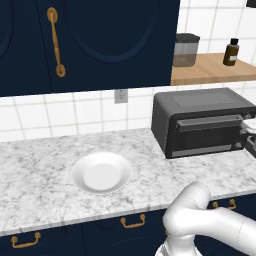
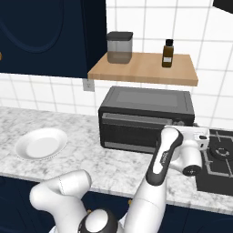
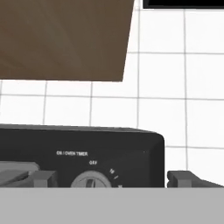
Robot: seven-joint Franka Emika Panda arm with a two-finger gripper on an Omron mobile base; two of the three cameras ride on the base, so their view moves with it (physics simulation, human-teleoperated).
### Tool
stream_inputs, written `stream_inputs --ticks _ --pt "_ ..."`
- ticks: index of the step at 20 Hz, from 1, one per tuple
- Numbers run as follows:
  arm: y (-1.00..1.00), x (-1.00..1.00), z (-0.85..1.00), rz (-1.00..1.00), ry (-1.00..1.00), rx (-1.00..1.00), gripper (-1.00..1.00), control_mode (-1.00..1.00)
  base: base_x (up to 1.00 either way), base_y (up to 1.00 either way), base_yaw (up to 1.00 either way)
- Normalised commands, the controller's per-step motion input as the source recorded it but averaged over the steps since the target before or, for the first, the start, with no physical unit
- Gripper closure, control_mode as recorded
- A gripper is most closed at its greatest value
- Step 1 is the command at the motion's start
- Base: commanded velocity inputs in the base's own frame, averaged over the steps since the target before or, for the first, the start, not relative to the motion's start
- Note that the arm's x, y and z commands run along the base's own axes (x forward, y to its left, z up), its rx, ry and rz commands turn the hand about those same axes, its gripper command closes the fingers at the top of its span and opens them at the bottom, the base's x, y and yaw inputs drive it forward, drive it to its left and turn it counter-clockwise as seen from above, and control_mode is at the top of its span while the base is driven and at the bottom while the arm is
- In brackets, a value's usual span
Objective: Pick up the kebab skewer and baguette bread, and place them inside the toaster oven. Close the toaster oven door and start by setting the timer.
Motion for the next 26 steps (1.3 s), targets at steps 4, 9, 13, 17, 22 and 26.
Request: stream_inputs --ticks 4,9,13,17,22,26 --pt "-0.24 0.0 -0.09 0.0 0.0 0.0 -1.0 -1.0 0.0 0.0 0.0" --pt "0.0 0.09 -0.19 0.0 0.0 0.0 -1.0 -1.0 0.0 0.0 0.0" --pt "0.0 0.32 -0.1 0.0 0.0 0.0 -1.0 -1.0 0.0 0.0 0.0" --pt "0.0 0.35 -0.01 0.0 0.0 0.0 -1.0 -1.0 0.0 0.0 0.0" --pt "0.03 0.16 0.0 -0.02 -0.02 -0.02 -1.0 -1.0 0.0 0.0 0.0" --pt "0.25 0.07 0.0 -0.12 -0.04 -0.06 -1.0 -1.0 0.0 0.0 0.0"
